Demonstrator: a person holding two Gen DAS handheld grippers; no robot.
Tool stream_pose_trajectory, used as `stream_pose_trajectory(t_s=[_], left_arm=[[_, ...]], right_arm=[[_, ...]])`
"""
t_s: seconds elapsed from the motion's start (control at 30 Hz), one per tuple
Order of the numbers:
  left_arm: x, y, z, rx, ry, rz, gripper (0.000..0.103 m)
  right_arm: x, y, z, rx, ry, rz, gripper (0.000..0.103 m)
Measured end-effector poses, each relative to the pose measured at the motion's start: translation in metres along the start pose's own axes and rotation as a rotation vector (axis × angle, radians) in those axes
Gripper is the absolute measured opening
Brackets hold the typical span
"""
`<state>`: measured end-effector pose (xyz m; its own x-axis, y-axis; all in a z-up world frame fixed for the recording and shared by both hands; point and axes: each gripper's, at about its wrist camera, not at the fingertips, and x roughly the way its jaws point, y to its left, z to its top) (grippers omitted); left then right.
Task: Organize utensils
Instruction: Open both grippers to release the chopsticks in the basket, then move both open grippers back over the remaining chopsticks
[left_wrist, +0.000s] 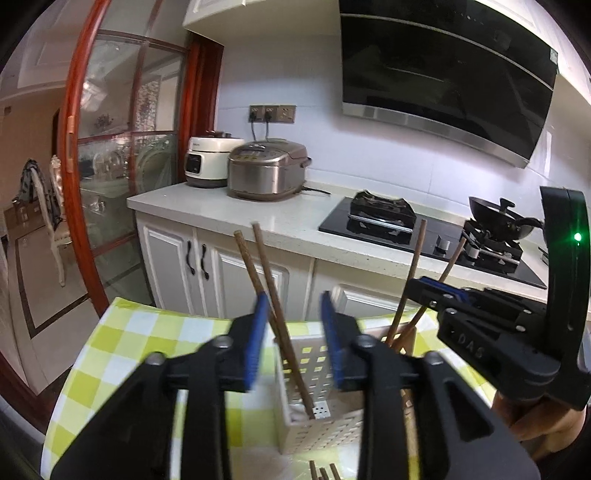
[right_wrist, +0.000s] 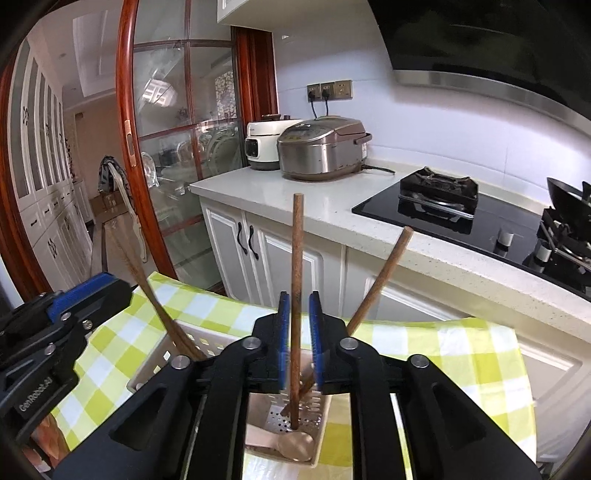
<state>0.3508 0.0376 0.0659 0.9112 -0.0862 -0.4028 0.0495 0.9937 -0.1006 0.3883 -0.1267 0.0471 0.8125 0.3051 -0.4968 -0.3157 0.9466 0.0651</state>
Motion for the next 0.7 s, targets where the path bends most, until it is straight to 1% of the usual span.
stream_pose_trajectory(t_s=[0.03, 0.07, 0.1, 0.13, 0.2, 0.23, 0.3, 0.37, 0.47, 0.5, 0.57, 0.63, 0.7], left_arm=[[-0.007, 0.003, -0.001, -0.010, -0.013, 0.009, 0.045], [-0.015, 0.006, -0.003, -0.022, -0.029, 0.020, 0.056], [-0.022, 0.008, -0.004, -0.031, -0.041, 0.029, 0.067], [-0.030, 0.011, -0.006, -0.043, -0.057, 0.044, 0.071], [-0.048, 0.017, -0.013, -0.056, -0.081, 0.078, 0.081], [-0.057, 0.021, -0.017, -0.062, -0.089, 0.096, 0.084], [-0.072, 0.026, -0.025, -0.075, -0.102, 0.123, 0.095], [-0.086, 0.030, -0.036, -0.087, -0.111, 0.148, 0.098], [-0.105, 0.033, -0.058, -0.070, -0.102, 0.177, 0.098], [-0.112, 0.033, -0.069, -0.058, -0.096, 0.190, 0.098], [-0.120, 0.033, -0.085, -0.056, -0.078, 0.195, 0.098], [-0.129, 0.034, -0.106, -0.071, -0.041, 0.184, 0.098], [-0.134, 0.034, -0.122, -0.081, -0.012, 0.170, 0.098]], right_arm=[[-0.004, -0.001, 0.000, 0.003, -0.008, -0.012, 0.037], [-0.009, -0.003, -0.001, 0.011, -0.018, -0.013, 0.048], [-0.015, -0.005, -0.003, 0.023, -0.029, -0.011, 0.049], [-0.022, -0.007, -0.005, 0.029, -0.036, -0.018, 0.049], [-0.035, -0.010, -0.010, 0.031, -0.051, -0.033, 0.049], [-0.043, -0.012, -0.014, 0.038, -0.057, -0.035, 0.049], [-0.056, -0.015, -0.023, 0.055, -0.067, -0.035, 0.049], [-0.070, -0.016, -0.034, 0.067, -0.075, -0.034, 0.049], [-0.090, -0.013, -0.055, 0.076, -0.078, -0.029, 0.049], [-0.096, -0.012, -0.064, 0.086, -0.078, -0.030, 0.049], [-0.104, -0.009, -0.081, 0.103, -0.066, -0.020, 0.049], [-0.109, -0.005, -0.099, 0.113, -0.046, -0.017, 0.049], [-0.109, 0.001, -0.119, 0.130, -0.008, -0.006, 0.049]])
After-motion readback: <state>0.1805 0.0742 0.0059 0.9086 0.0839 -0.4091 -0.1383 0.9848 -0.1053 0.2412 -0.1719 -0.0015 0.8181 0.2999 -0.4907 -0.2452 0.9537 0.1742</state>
